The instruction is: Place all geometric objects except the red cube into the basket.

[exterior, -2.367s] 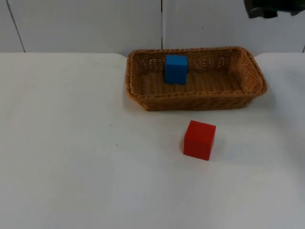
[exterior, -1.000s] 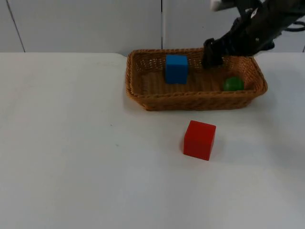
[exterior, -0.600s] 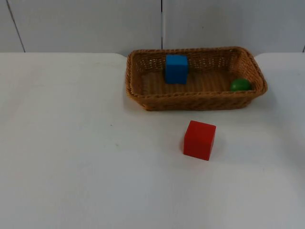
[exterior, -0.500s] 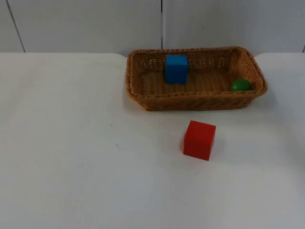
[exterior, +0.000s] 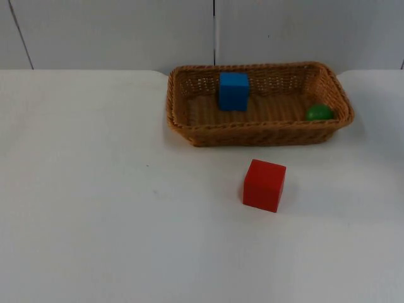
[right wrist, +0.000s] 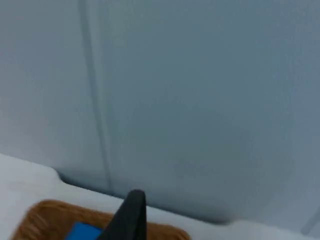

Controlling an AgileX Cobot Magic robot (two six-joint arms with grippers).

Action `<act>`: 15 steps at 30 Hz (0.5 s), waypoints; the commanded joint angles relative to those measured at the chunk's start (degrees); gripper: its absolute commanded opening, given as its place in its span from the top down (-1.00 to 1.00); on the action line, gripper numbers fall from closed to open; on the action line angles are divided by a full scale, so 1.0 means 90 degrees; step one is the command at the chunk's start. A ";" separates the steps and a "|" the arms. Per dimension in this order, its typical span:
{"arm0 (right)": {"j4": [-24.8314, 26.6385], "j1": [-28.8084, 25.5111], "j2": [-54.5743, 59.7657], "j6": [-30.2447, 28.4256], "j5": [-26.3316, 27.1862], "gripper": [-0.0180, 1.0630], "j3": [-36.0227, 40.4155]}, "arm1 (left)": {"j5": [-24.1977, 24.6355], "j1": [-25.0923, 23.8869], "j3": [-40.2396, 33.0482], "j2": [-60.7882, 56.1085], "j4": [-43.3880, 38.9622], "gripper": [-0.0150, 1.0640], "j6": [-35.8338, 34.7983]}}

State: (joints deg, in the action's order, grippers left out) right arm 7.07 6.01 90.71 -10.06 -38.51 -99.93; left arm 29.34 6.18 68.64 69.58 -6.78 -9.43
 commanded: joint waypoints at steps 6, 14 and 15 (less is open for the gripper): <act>-0.0052 -0.1201 -0.1105 -0.0101 0.0113 -0.97 0.1329 | -0.0062 -0.0031 -0.0032 -0.0454 -0.0180 -0.97 -0.0044; -0.0106 -0.1506 -0.2576 -0.0405 0.0388 -0.97 0.2903 | 0.0230 -0.0031 -0.0032 -0.0704 -0.0108 -0.97 -0.0044; -0.0092 -0.1487 -0.2817 -0.0405 0.0488 -0.97 0.3162 | 0.0262 -0.0031 -0.0032 -0.0776 -0.0108 -0.97 -0.0044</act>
State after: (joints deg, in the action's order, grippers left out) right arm 5.99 -7.18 66.61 -13.03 -35.36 -72.33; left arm 31.32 6.04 68.54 63.15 -7.85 -9.43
